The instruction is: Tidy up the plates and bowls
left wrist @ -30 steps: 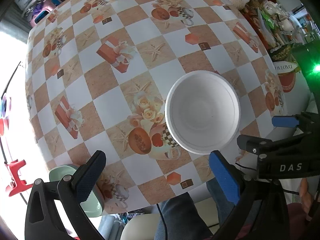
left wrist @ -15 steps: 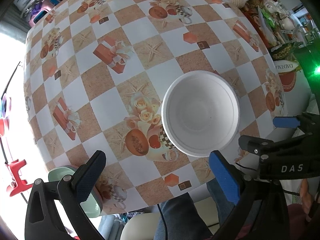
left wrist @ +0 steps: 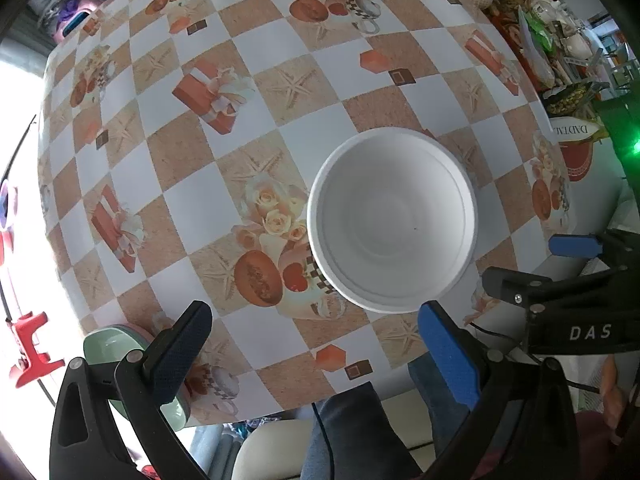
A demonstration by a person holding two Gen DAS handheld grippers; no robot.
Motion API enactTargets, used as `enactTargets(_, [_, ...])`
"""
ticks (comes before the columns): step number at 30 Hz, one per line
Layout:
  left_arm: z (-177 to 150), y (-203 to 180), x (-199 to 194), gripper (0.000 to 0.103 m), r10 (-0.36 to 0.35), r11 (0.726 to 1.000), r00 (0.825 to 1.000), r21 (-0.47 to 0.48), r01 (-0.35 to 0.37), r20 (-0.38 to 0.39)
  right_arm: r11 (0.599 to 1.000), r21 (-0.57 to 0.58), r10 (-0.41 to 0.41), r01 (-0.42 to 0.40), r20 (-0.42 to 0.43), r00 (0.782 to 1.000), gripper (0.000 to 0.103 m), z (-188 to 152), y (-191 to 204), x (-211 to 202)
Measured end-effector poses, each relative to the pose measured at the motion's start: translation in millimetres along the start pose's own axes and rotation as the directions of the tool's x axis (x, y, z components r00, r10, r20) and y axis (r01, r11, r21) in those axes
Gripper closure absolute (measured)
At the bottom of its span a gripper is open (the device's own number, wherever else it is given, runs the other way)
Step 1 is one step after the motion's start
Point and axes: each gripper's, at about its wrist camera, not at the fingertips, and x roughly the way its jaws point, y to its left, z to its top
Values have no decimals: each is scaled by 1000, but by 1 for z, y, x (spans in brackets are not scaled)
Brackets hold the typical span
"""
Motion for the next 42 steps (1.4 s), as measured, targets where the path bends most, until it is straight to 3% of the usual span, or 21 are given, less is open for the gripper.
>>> enactTargets(14, [6,8,18,0,26,996,1000,-87,-27,-11,999,-29,-38,38,-13,999,1,10,4,15])
enactTargets(29, [26,29,73,0,86,969,995,-229,-93,-41,991,-105,-85,87,28,996,1,55,24,54])
enactTargets(36, [34,30,93,18,36,967,998,-249,-50,-59,990,-119,-64,70,51,997,2,62,32,59])
enactTargets(38, [35,28,94,27,13,969,998,-247,-26,-53,989,-139,-51,57,48,998,17,62,39,61])
enactTargets(39, [40,24,94,30,1,969,999,-245,-13,-49,989,-143,-42,47,40,998,31,62,41,62])
enactTargets(42, [42,14,93,48,-29,973,999,-228,19,-37,991,-132,5,-3,14,1000,43,63,46,68])
